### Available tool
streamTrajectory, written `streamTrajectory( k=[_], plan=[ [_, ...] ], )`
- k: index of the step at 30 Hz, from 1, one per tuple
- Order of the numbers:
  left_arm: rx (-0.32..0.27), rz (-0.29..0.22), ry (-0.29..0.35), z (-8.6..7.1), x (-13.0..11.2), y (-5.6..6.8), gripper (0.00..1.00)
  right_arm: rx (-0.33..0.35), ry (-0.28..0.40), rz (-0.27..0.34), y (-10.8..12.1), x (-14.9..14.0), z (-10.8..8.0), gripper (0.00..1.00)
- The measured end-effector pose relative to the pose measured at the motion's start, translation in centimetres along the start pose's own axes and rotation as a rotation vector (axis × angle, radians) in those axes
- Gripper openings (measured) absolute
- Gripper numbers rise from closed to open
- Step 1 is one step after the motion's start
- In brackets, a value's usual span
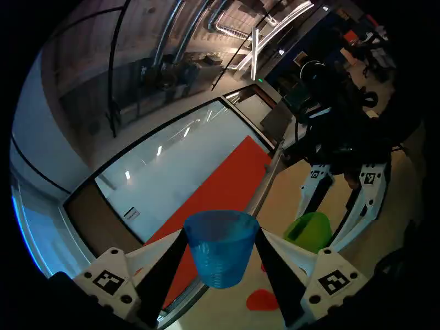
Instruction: Pour water
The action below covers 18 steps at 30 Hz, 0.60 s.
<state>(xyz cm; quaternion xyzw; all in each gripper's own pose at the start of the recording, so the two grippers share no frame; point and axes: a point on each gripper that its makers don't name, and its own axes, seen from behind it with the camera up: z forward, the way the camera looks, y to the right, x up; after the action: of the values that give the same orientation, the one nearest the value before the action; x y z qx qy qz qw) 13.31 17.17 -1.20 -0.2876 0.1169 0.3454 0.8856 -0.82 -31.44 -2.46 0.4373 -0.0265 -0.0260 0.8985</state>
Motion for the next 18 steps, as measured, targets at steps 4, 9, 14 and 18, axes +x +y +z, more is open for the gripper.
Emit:
streamTrajectory(
  k=[4, 9, 14, 18],
  plan=[
    [0.002, 0.025, 0.002, 0.03, 0.21, 0.05, 0.86, 0.000, 0.001, 0.000, 0.10, 0.04, 0.00, 0.90],
    [0.003, 0.052, 0.003, 0.13, 0.41, -0.02, 0.86, 0.000, 0.003, 0.001, 0.17, 0.10, -0.01, 0.90],
    [-0.002, 0.077, 0.004, 0.42, 0.53, 0.11, 0.86, 0.001, 0.007, 0.004, 0.09, 0.20, 0.06, 0.90],
    [-0.005, 0.102, 0.005, 0.63, 0.63, 0.25, 0.86, 0.003, 0.008, 0.004, 0.02, 0.28, 0.16, 0.89]
  ],
)
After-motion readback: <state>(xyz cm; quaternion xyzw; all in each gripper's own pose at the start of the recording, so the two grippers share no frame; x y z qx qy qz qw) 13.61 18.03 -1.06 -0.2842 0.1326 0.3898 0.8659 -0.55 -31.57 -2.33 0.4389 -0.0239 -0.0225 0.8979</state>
